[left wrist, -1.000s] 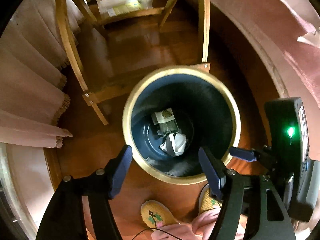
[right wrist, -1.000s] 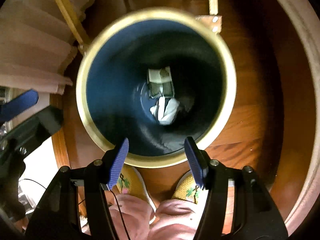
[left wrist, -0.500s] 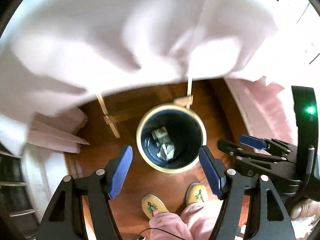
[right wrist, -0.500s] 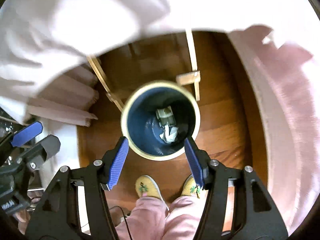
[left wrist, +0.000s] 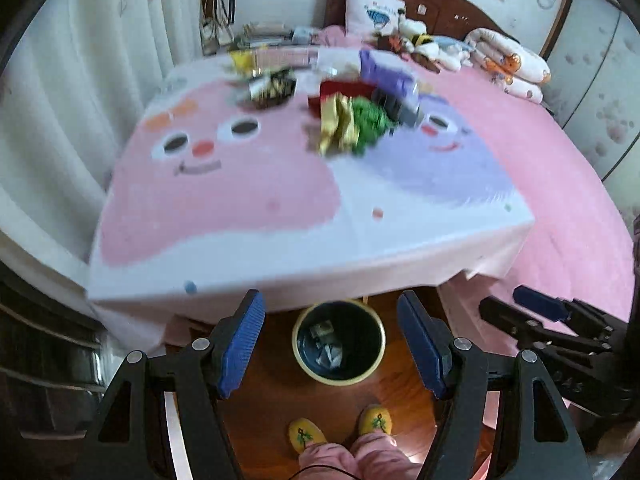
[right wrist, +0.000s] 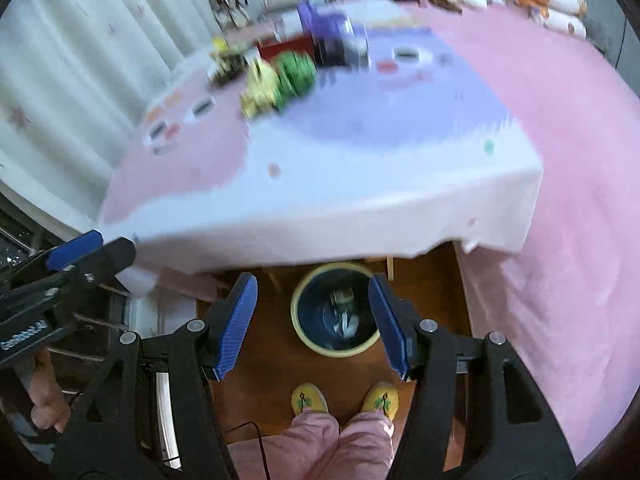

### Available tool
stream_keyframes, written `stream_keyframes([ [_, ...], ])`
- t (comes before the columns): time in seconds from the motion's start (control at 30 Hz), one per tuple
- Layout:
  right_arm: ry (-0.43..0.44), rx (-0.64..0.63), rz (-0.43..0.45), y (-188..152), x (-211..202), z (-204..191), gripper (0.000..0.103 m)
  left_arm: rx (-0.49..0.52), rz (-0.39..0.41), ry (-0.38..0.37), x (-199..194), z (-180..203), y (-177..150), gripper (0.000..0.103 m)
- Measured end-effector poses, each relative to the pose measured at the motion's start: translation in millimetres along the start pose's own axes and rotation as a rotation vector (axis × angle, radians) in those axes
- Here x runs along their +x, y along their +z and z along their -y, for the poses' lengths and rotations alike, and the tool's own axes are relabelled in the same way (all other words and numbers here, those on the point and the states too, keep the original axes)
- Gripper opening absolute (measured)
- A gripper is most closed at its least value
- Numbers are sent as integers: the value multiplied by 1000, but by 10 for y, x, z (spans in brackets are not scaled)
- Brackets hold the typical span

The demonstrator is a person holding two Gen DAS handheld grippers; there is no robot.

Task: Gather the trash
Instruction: 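Raise both tools from the bin back toward the table, then grasp the yellow crumpled paper with the left tool while the right tool grasps the green paper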

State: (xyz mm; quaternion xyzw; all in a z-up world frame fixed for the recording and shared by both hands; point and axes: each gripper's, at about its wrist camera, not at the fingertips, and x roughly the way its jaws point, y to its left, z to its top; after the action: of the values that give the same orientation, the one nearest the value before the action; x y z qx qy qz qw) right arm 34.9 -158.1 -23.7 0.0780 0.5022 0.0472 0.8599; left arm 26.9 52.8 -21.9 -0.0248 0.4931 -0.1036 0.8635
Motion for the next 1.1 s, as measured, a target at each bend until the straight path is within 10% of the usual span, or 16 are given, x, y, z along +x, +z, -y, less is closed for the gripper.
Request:
stream_keyframes([
  [0.53,-51,67,125,611,-397,-175,55,31,65,21,-402,-77,831,70],
  [1.1,82,-79,8,1783,667,290,53,-125,-90,2,1051,98,1815,70],
])
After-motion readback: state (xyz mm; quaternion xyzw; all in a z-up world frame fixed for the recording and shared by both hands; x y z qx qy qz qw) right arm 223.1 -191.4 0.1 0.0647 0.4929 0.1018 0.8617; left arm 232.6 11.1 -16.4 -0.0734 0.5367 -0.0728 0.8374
